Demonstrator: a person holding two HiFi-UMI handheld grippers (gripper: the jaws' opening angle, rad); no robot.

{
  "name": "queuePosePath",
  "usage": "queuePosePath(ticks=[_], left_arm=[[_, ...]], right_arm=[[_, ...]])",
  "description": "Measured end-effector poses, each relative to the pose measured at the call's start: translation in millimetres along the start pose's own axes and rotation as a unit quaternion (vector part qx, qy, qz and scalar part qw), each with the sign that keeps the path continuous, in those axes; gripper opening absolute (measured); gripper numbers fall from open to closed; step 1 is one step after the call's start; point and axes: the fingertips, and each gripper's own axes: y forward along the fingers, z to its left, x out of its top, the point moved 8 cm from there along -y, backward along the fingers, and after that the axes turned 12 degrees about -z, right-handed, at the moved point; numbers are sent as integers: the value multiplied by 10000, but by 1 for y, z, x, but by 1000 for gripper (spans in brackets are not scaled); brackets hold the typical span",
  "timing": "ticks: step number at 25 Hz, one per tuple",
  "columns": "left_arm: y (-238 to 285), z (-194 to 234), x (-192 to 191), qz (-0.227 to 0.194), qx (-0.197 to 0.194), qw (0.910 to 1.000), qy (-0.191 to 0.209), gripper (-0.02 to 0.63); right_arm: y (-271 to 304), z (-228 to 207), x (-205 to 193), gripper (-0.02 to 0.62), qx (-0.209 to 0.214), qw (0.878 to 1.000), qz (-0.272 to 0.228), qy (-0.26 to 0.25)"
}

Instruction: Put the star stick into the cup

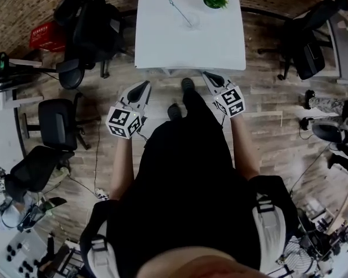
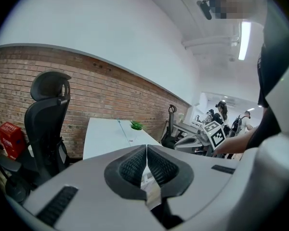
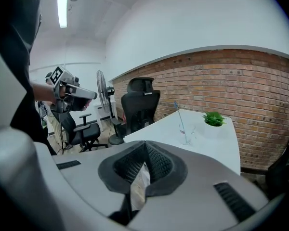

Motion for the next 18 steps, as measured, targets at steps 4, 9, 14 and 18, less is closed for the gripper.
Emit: queuePosePath(ticks=[4, 9, 14, 18], left_arm=[[-9, -15, -7, -2, -167, 9999, 32, 21], [-18, -26, -11, 18, -292, 9995, 93, 21], [-28, -23, -12, 24, -288, 9996, 80, 21], [-27, -19, -10, -18, -257, 9996, 62, 21]], right_arm=[[-21, 18, -11, -3, -107, 9999, 18, 41], [-37, 31, -18, -3, -238, 9997, -41, 99], [-38, 41, -20, -3, -293, 9995, -76, 112], [-37, 43, -14, -3, -275, 9995, -148, 56]])
